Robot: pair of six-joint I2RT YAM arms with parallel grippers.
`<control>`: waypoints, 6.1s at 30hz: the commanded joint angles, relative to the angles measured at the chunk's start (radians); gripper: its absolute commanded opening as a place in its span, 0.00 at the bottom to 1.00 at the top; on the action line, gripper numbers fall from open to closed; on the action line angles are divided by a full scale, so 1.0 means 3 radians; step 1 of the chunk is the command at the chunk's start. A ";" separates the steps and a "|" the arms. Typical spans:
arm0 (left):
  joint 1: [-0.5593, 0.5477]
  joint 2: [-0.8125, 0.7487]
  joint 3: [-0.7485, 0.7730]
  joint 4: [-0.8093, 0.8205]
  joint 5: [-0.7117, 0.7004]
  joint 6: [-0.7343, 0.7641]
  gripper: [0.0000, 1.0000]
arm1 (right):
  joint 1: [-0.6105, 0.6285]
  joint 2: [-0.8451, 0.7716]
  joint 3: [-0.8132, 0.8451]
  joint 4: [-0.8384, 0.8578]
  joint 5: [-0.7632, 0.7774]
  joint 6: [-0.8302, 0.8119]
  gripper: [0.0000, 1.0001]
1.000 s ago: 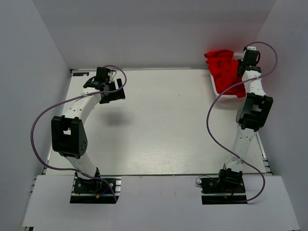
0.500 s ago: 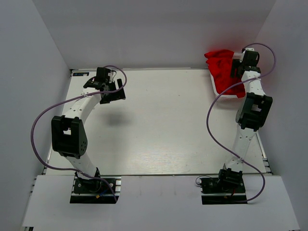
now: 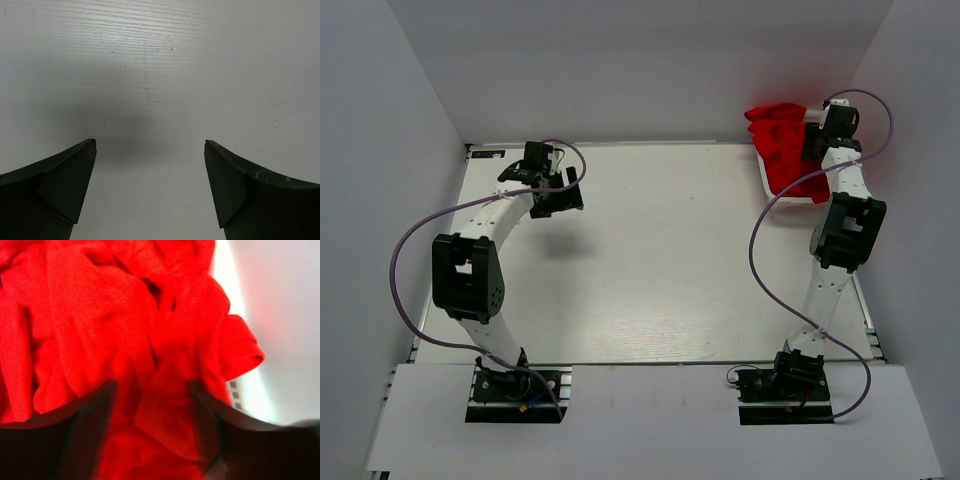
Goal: Fold and stack the t-shirts
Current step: Grab crumpled tshirt from bin with the right arm, then move the tshirt to the center of the board, then flatten out the tshirt
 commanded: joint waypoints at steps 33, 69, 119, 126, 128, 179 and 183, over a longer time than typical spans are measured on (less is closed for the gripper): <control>-0.0015 -0.0615 0.0026 -0.0033 0.0006 0.0002 0.99 | 0.0089 -0.1489 0.0401 0.0751 -0.0793 0.0364 0.00; 0.0015 -0.2139 -0.0475 -0.0794 -0.0725 -0.0172 0.99 | 0.2164 -0.2348 -0.1069 0.2071 -0.2622 0.1086 0.00; -0.0020 -0.0677 -0.1488 0.0718 0.0359 -0.0079 0.95 | 0.2768 -0.2119 -0.2319 0.0123 -0.0858 0.1214 0.90; -0.0051 -0.0482 -0.1595 0.1021 0.0549 0.0028 0.95 | 0.2829 -0.1751 -0.2027 -0.0097 -0.0888 0.1091 0.90; -0.0051 -0.0365 -0.1595 0.1056 0.0548 0.0028 0.95 | 0.2840 -0.1695 -0.2007 -0.0133 -0.0878 0.1025 0.90; -0.0174 -0.1090 -0.1784 0.1982 0.0134 0.0299 0.00 | 0.2876 -0.1991 -0.2201 0.0235 -0.0730 0.1116 0.00; -0.0174 -0.1203 -0.1524 0.1707 -0.0008 0.0263 0.00 | 0.2871 -0.2169 -0.2181 0.0199 -0.0419 0.1106 0.00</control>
